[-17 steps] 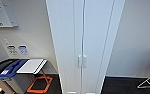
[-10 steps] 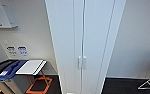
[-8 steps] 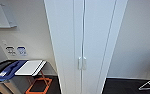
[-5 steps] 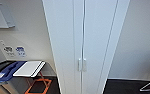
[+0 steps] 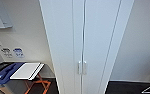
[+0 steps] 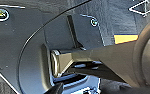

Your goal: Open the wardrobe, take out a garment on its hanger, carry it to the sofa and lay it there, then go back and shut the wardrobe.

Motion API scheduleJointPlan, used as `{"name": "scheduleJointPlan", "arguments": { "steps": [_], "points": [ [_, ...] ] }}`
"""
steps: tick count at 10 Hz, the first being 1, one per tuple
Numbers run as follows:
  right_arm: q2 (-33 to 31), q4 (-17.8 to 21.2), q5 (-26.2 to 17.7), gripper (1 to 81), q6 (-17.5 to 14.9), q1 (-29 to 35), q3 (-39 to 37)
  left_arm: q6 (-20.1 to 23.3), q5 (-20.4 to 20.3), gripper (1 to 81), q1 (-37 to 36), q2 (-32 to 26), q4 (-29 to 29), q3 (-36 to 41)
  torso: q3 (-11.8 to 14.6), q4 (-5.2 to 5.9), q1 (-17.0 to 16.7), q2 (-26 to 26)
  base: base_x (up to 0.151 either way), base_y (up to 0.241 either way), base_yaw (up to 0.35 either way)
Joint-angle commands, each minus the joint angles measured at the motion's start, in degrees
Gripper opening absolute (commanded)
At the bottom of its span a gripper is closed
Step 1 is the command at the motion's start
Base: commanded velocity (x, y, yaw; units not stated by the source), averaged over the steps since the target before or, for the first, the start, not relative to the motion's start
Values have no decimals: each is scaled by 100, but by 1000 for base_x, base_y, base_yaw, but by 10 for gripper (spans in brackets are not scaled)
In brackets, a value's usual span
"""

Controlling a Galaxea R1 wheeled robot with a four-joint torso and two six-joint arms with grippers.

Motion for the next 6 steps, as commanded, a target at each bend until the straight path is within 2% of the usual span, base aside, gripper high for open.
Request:
{"name": "scheduleJointPlan", "arguments": {
  "steps": [1, 4, 5, 6],
  "points": [
    [-62, -69, -340, 811, -18, 115, 75, 18, 349, 811, -116, -44, 68, 97, 0, 0, 0, 0, 113, 0, 0],
    [-53, -69, -340, 811, -18, 123, 75, 18, 349, 811, -116, -44, 68, 97, 0, 0, 0, 0, 108, 0, 0],
    [-44, -69, -340, 811, -18, 132, 75, 18, 349, 811, -116, -44, 68, 97, 0, 0, 2, 0, 75, 0, 0],
    [-44, -77, -349, 811, -18, 132, 66, 18, 366, 811, -116, -44, 68, 97, 0, 0, 4, 2, 0, 0, 0]
  ]
}}
